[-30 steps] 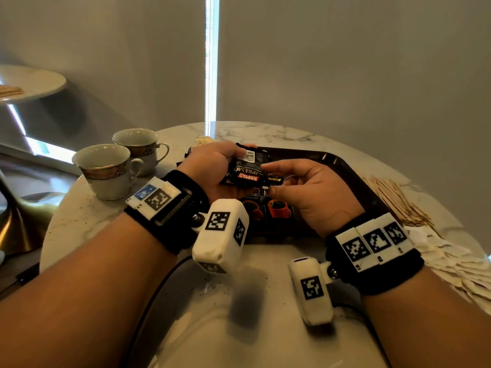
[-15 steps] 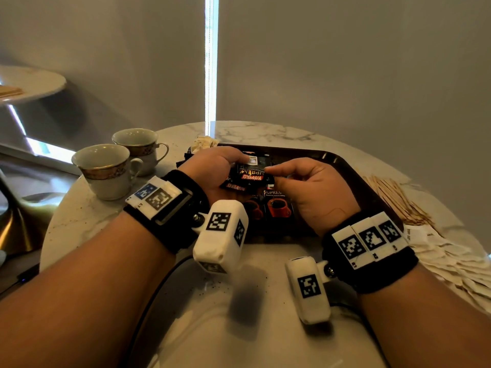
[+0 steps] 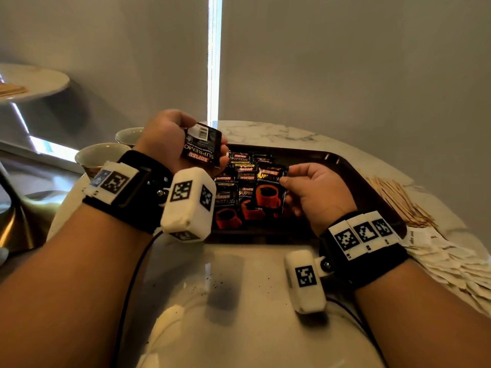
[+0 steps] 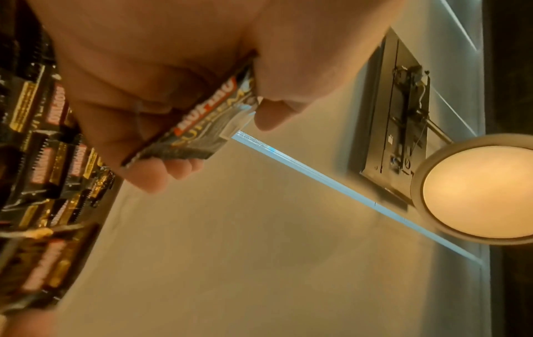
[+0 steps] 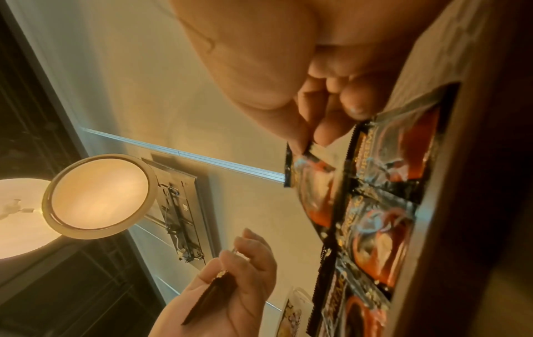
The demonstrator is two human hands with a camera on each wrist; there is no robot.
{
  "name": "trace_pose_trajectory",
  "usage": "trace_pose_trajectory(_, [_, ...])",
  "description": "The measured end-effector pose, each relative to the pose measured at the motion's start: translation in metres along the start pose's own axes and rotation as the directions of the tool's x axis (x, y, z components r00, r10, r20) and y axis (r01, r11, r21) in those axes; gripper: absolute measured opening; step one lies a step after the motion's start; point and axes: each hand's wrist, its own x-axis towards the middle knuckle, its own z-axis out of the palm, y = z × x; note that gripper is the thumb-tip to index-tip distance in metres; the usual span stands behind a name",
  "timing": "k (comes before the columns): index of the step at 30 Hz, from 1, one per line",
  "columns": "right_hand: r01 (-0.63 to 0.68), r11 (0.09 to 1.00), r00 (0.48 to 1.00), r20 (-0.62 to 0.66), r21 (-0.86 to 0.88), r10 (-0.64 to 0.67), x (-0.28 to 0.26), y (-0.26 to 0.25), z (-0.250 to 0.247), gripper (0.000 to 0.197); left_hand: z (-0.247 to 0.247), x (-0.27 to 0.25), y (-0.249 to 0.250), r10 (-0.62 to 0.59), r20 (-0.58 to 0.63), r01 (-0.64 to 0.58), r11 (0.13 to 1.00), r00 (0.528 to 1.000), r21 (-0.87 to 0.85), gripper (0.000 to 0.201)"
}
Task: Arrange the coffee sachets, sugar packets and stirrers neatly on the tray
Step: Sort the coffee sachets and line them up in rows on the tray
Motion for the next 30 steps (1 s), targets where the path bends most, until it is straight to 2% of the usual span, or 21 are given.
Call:
trace_pose_trajectory(2, [-0.039, 0.998, 0.998, 0.038, -0.042, 0.041, 0.0, 0.0, 0.003, 0.013, -0.001, -0.001, 0.0, -0.005, -0.021, 0.005, 1.0, 1.0, -0.016, 0.059])
trace_pose_trajectory(6, [-0.101, 0.989, 0.99, 0.088, -0.106, 0.11, 0.0, 0.0, 0.007, 0.018, -0.001, -0.001, 0.0, 0.012, -0.012, -0.012, 1.0, 1.0, -0.02, 0.043])
trace_pose_trajectory(17, [-0.122, 0.97, 0.98, 0.132, -0.209, 0.151, -0.002, -0.005, 0.008, 0.02, 0.008, -0.007, -0.005, -0.041, 0.047, 0.043, 0.998, 0.998, -0.035, 0.05])
trace_pose_trajectory(30, [-0.155, 0.972, 0.969, 0.165, -0.175, 0.185, -0.001, -0.007, 0.01, 0.021, 0.012, -0.008, -0.009, -0.057, 0.023, 0.057, 0.998, 0.998, -0.016, 0.054])
